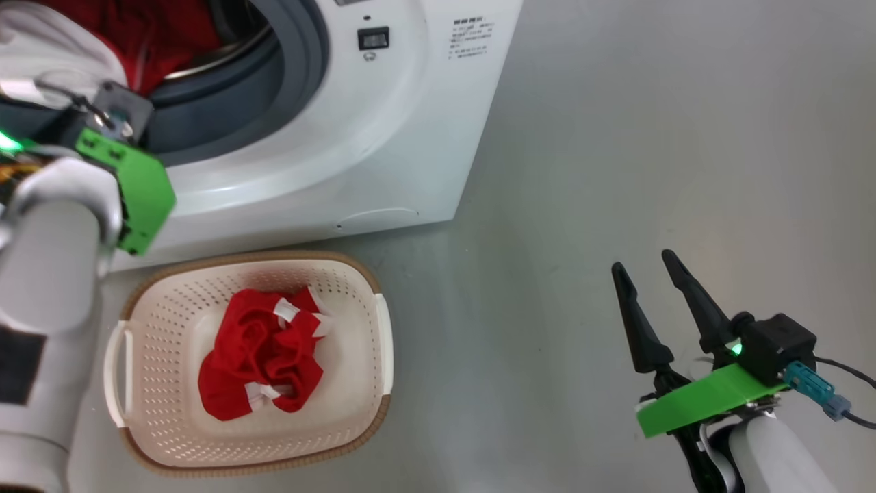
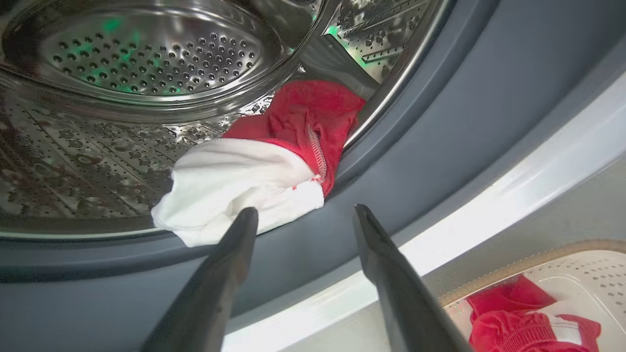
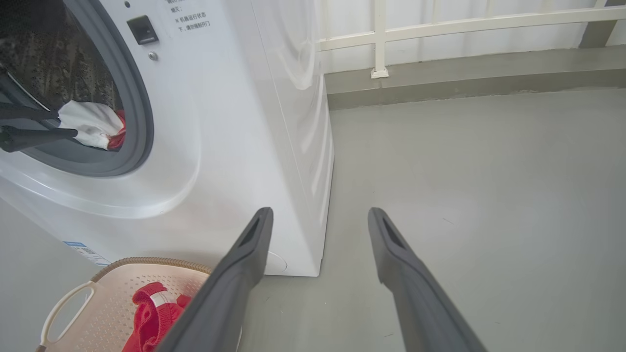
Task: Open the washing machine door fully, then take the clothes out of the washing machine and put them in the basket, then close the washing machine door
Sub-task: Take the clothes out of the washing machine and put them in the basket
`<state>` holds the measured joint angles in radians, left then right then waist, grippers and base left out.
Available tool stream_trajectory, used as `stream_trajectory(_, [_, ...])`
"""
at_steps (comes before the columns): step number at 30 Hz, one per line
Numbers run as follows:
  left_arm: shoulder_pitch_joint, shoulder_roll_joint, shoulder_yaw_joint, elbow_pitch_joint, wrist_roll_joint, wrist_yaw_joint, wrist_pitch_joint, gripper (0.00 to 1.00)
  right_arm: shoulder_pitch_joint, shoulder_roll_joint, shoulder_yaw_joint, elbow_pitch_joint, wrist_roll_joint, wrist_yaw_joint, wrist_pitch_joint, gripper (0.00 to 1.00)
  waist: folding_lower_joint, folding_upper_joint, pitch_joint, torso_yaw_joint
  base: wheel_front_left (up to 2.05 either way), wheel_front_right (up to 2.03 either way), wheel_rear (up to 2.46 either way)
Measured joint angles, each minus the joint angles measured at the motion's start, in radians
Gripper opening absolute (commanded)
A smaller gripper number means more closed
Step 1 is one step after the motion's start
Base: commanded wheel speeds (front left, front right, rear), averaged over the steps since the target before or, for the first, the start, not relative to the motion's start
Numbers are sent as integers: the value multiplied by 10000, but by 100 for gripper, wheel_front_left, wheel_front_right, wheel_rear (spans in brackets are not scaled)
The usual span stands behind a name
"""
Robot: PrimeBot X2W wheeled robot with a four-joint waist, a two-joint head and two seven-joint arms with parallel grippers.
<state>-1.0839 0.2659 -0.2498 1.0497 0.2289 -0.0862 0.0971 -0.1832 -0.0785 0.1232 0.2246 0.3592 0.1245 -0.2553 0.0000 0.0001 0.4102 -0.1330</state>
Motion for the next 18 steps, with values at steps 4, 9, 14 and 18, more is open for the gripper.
stream_trajectory(4, [-786, 88, -144, 702, 92, -12, 236, 100, -280, 79, 215, -4, 2, 0, 0, 100, 0, 0, 281, -131, 0, 0, 0])
stream_trajectory(9, [-1599, 201, -330, 1323, 174, -23, 295, 100, -674, 104, 284, -31, 2, 0, 0, 100, 0, 0, 624, -328, 0, 0, 0])
stream_trajectory(14, [-2172, 249, -391, 1816, 130, -100, 299, 100, -757, 107, 374, -61, 2, 0, 0, 100, 1, 0, 921, -514, 0, 0, 0])
stream_trajectory(18, [-2400, 328, -462, 2088, 77, -173, 307, 100, -898, 136, 466, -67, 2, 0, 0, 100, 1, 0, 1115, -665, 0, 0, 0])
